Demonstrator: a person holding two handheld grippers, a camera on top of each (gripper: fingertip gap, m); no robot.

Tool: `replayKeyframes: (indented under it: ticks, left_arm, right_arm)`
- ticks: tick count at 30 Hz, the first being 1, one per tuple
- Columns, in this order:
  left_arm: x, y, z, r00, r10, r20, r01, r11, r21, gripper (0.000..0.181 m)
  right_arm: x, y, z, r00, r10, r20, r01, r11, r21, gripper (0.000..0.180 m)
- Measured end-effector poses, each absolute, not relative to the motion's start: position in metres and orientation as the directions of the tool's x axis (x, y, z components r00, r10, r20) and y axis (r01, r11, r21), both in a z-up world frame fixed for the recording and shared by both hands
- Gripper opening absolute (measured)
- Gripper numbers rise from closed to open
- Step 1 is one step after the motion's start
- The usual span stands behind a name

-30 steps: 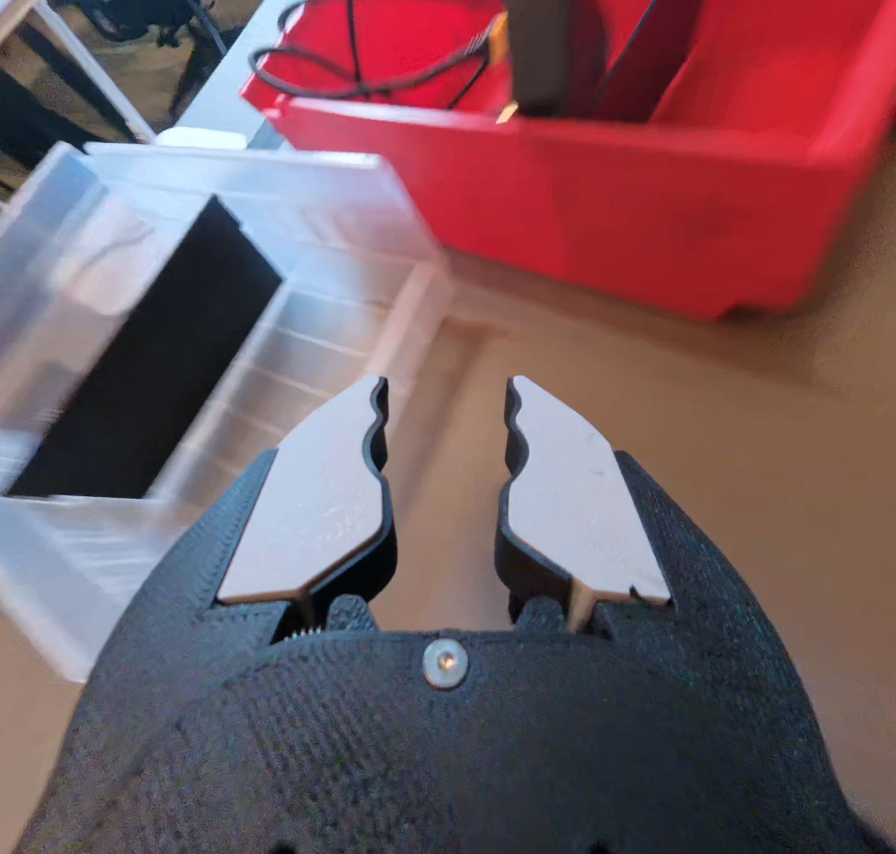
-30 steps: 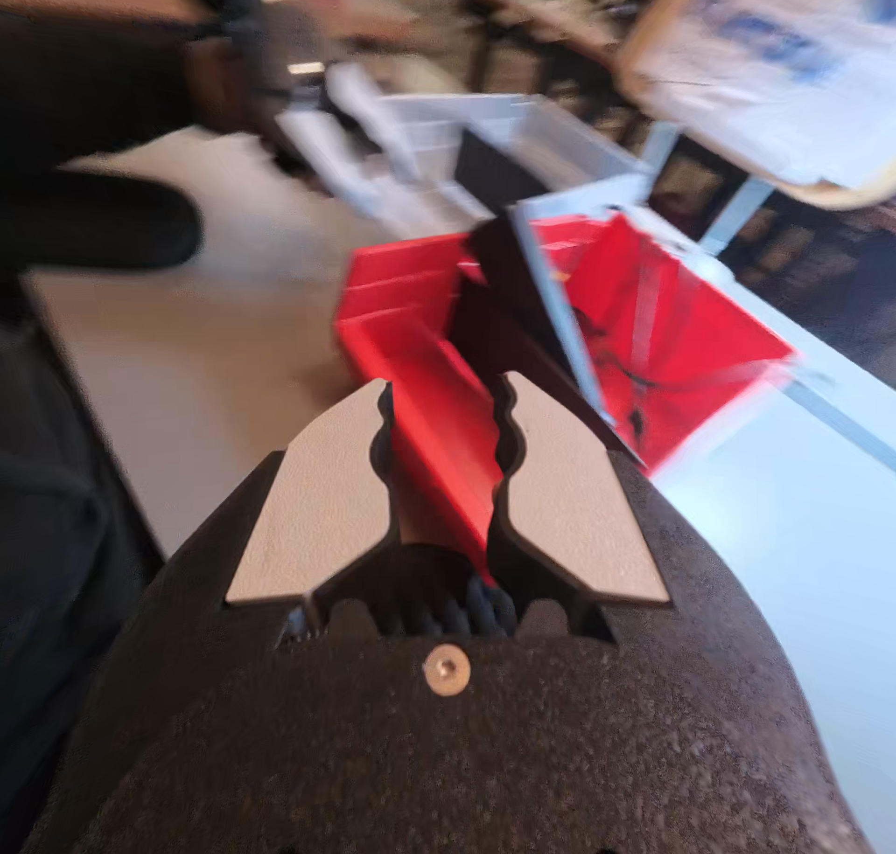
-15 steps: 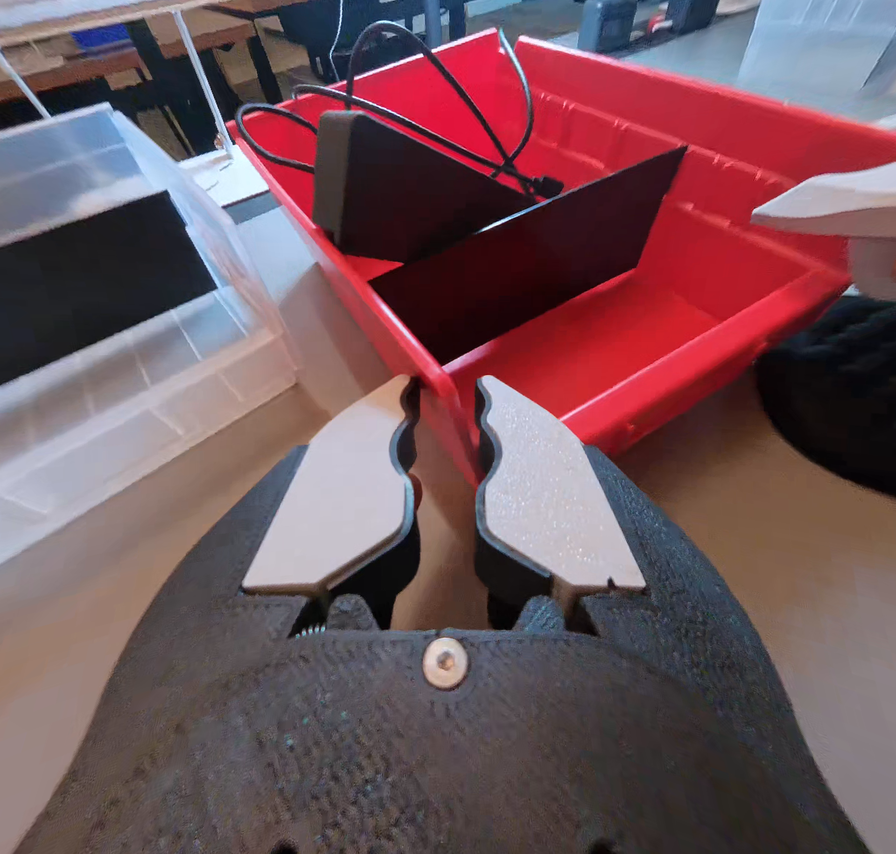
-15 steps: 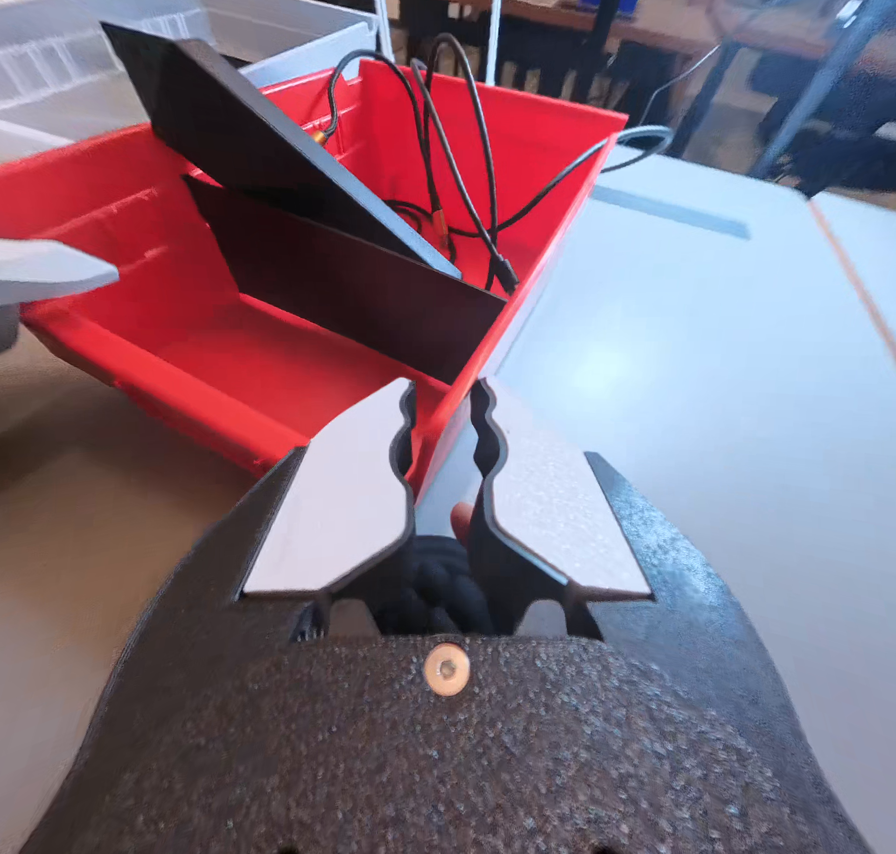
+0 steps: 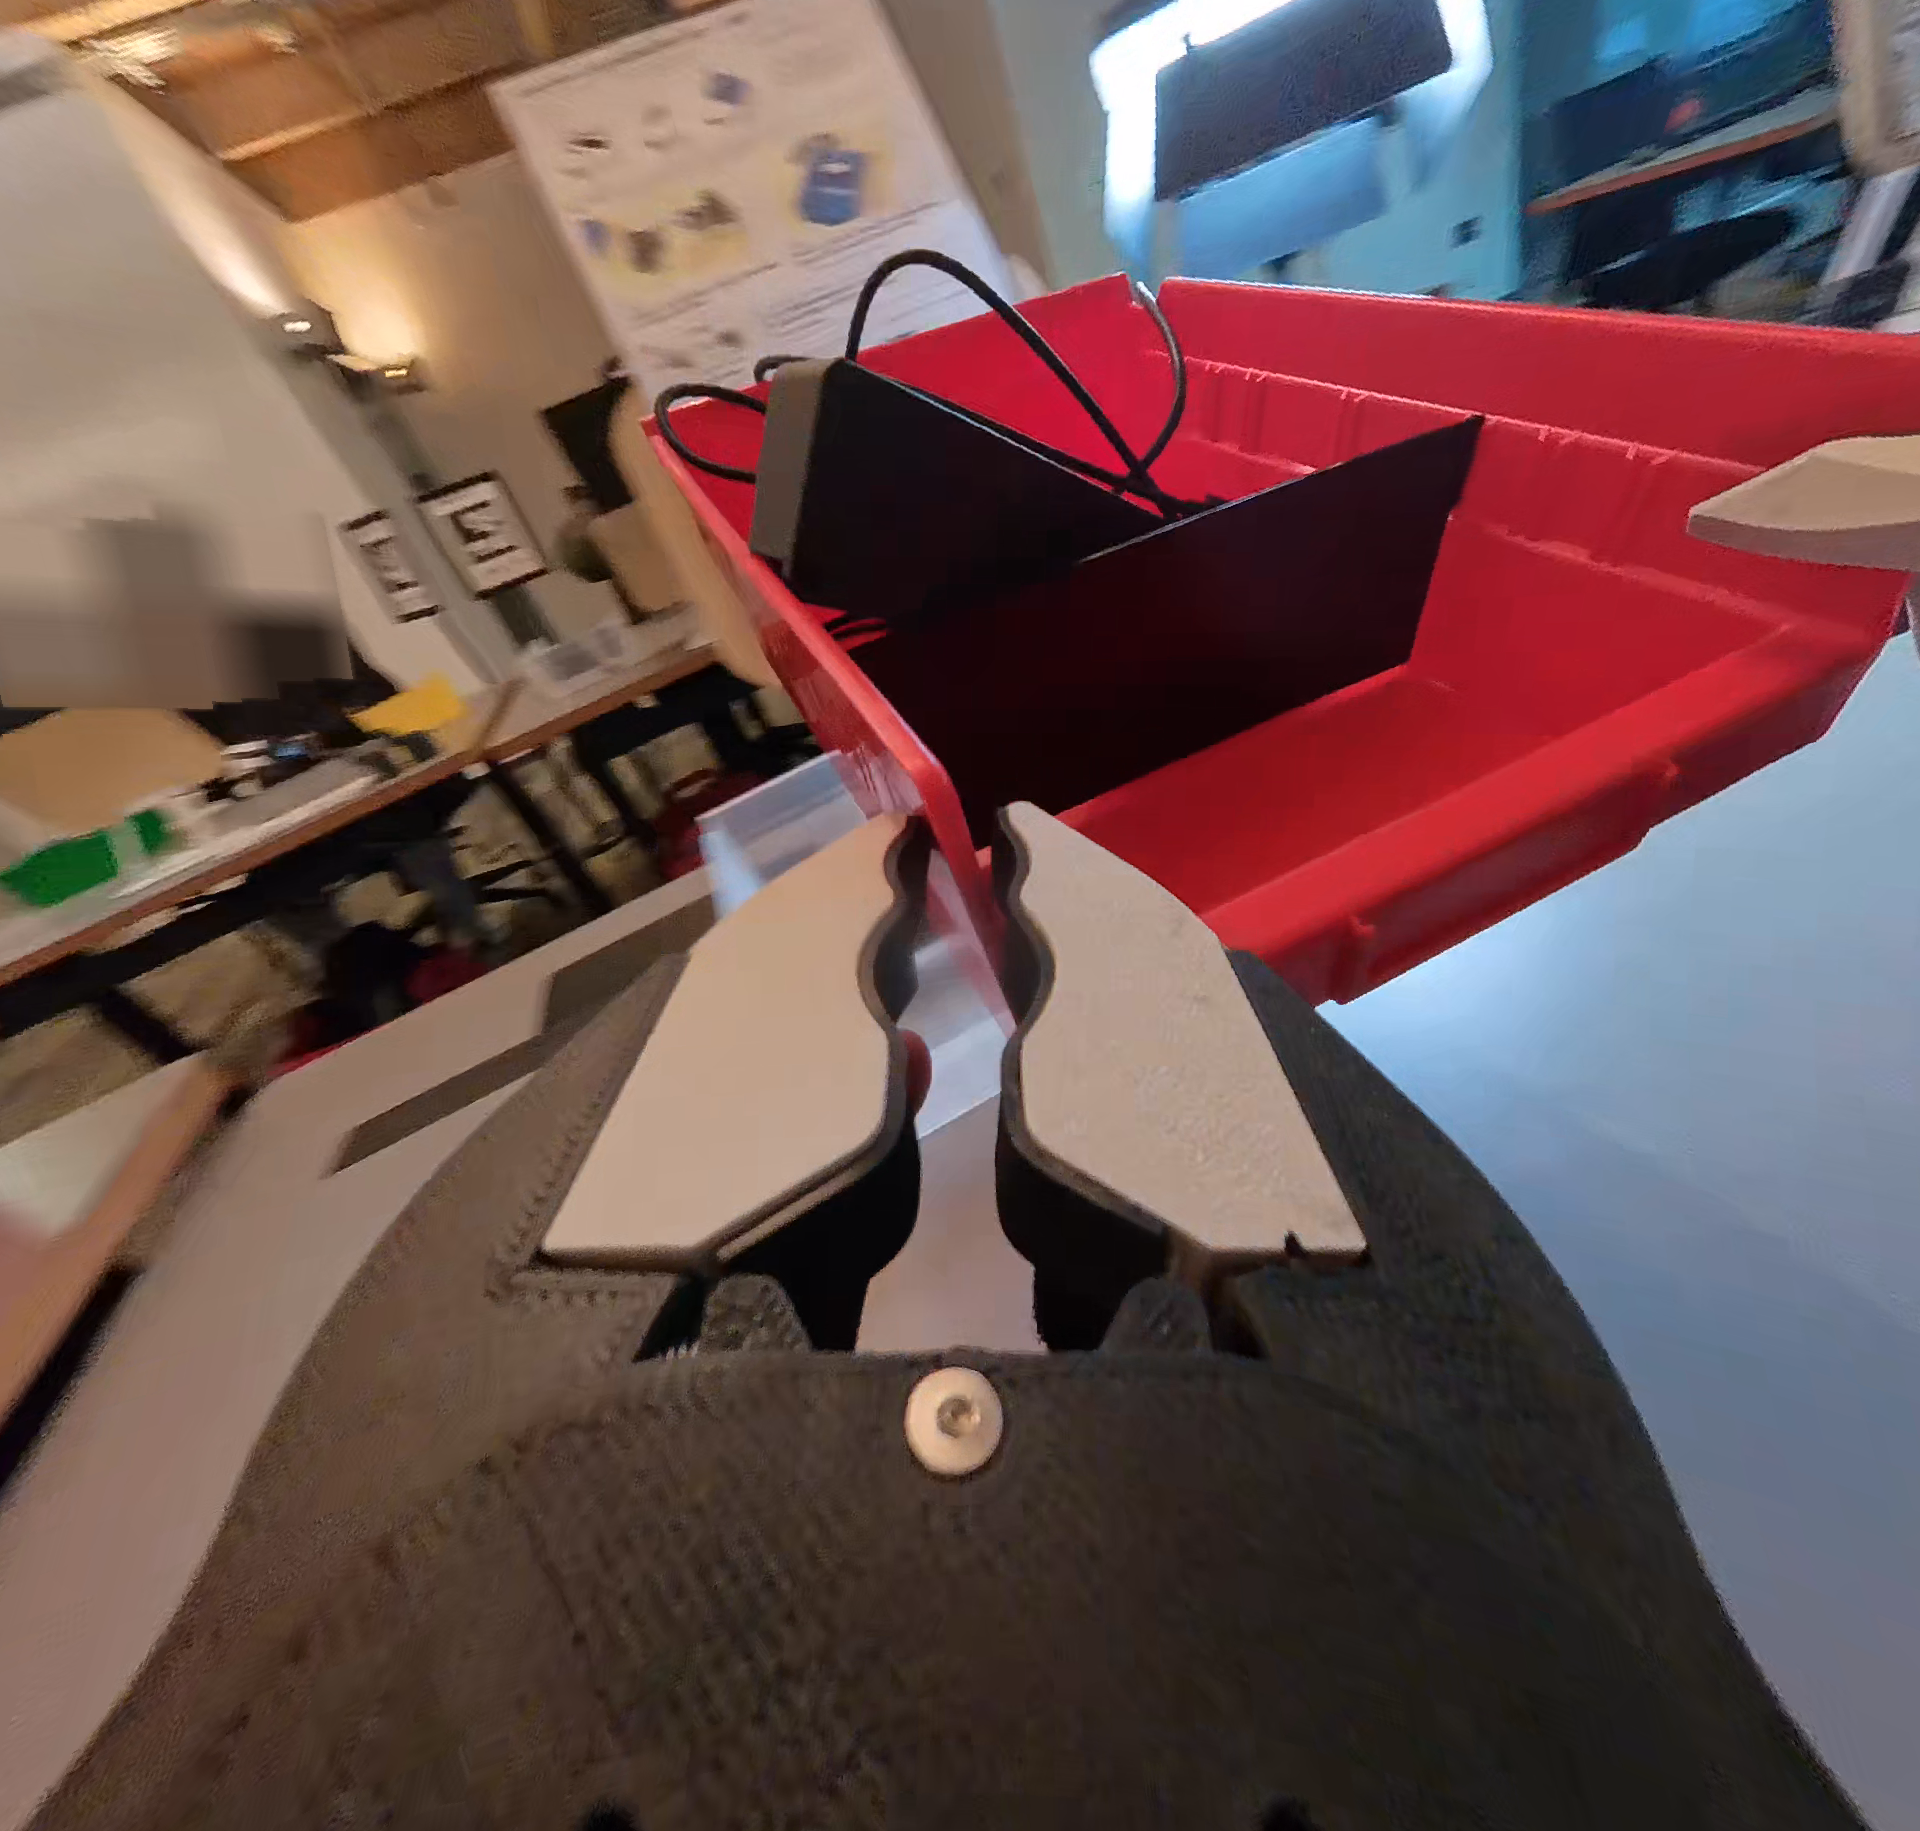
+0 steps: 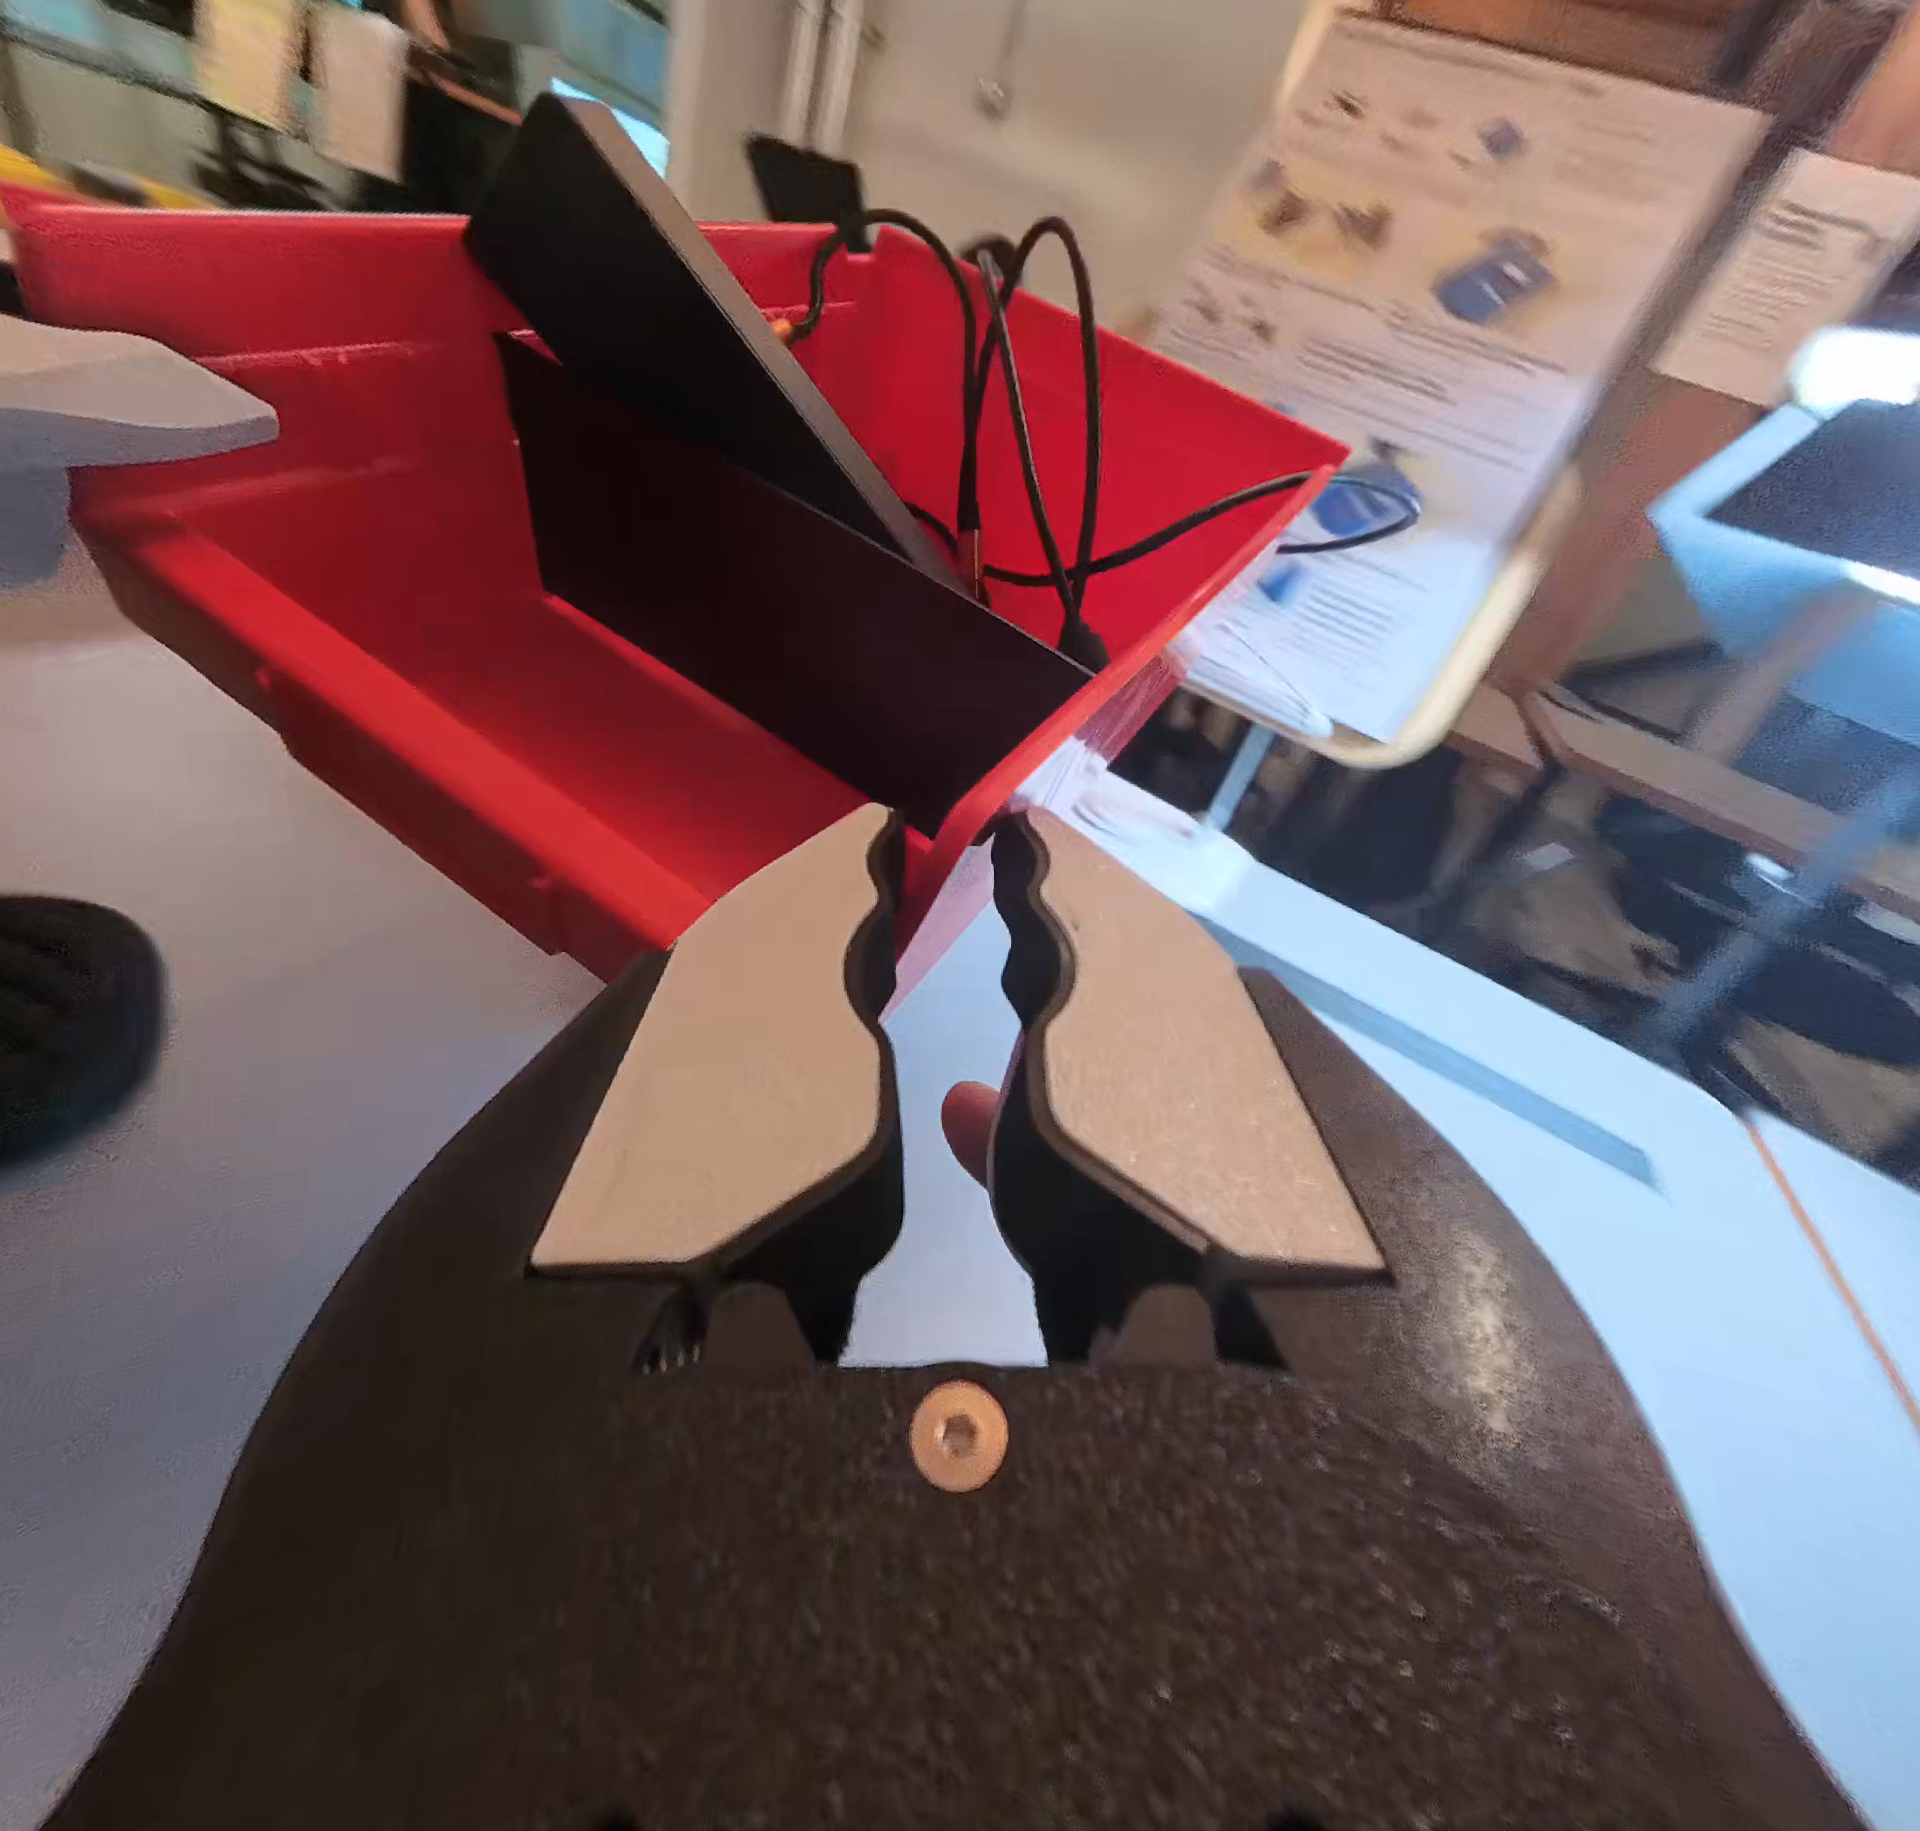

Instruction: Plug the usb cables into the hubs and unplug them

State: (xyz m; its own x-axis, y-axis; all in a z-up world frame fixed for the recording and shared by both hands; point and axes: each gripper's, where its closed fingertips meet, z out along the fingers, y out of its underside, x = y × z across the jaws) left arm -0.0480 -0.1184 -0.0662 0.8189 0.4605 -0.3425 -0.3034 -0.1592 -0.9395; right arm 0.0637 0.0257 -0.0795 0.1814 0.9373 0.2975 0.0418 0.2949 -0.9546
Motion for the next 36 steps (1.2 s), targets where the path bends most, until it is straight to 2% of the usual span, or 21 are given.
replayKeyframes:
  ticks: [5, 10, 16, 21, 23, 25, 27, 29, 31, 33, 36]
  left_arm:
    - [-0.110, -0.231, -0.057, 0.677, 0.639, -0.366, -0.244, -0.274, -0.930, 0.010]
    - [-0.173, -0.310, -0.086, 0.588, 0.743, -0.320, -0.125, -0.308, -0.943, 0.008]
    - [-0.218, -0.306, -0.161, 0.646, 0.730, -0.222, -0.013, -0.280, -0.960, 0.008]
    - [-0.225, -0.279, -0.189, 0.690, 0.705, -0.166, 0.014, -0.242, -0.970, 0.008]
    - [-0.224, -0.266, -0.202, 0.712, 0.678, -0.183, 0.023, -0.282, -0.959, 0.009]
    - [-0.219, -0.253, -0.217, 0.751, 0.626, -0.209, 0.029, -0.348, -0.937, 0.011]
    - [-0.211, -0.244, -0.216, 0.809, 0.559, -0.182, 0.028, -0.346, -0.938, 0.016]
    - [-0.208, -0.246, -0.197, 0.826, 0.537, -0.170, 0.017, -0.326, -0.945, 0.031]
    - [-0.196, -0.243, -0.175, 0.851, 0.457, -0.257, -0.078, -0.374, -0.924, 0.039]
    - [-0.166, -0.220, -0.172, 0.914, 0.249, -0.321, -0.176, -0.470, -0.865, 0.044]
    - [-0.135, -0.187, -0.212, 0.938, -0.075, -0.339, -0.295, -0.690, -0.661, 0.051]
  right_arm:
    - [-0.039, -0.065, -0.080, -0.083, 0.958, 0.275, -0.007, 0.275, -0.961, 0.017]
    - [-0.123, -0.143, -0.140, -0.291, 0.925, 0.243, 0.096, 0.281, -0.955, 0.019]
    - [-0.155, -0.143, -0.210, -0.306, 0.921, 0.241, 0.210, 0.313, -0.926, 0.018]
    - [-0.144, -0.117, -0.215, -0.275, 0.930, 0.242, 0.258, 0.314, -0.914, 0.021]
    - [-0.134, -0.108, -0.216, -0.282, 0.932, 0.227, 0.284, 0.307, -0.908, 0.024]
    - [-0.122, -0.098, -0.224, -0.301, 0.924, 0.234, 0.340, 0.333, -0.879, 0.028]
    - [-0.107, -0.092, -0.220, -0.365, 0.900, 0.239, 0.319, 0.362, -0.876, 0.033]
    - [-0.090, -0.082, -0.204, -0.451, 0.867, 0.213, 0.297, 0.371, -0.880, 0.052]
    - [-0.077, -0.055, -0.197, -0.525, 0.816, 0.243, 0.320, 0.453, -0.832, 0.060]
    - [-0.082, -0.013, -0.201, -0.552, 0.749, 0.367, 0.365, 0.612, -0.701, 0.065]
    - [-0.108, 0.030, -0.223, -0.636, 0.613, 0.470, 0.428, 0.786, -0.447, 0.070]
